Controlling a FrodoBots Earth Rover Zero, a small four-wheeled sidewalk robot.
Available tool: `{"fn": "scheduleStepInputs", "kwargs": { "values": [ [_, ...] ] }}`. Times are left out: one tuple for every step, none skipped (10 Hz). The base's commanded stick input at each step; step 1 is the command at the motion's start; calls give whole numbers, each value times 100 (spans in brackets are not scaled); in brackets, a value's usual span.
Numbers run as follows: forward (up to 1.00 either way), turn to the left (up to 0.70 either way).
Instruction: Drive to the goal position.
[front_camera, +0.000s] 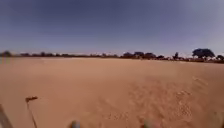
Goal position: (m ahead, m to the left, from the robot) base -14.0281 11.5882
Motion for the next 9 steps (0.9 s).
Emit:
{"fn": "scheduleStepInputs", "kwargs": {
  "values": [
    [0, 45],
    [0, 45],
    [0, 45],
    [0, 45],
    [0, 45],
    [0, 45],
    [0, 45],
    [0, 45],
    [0, 45]
  ]
}}
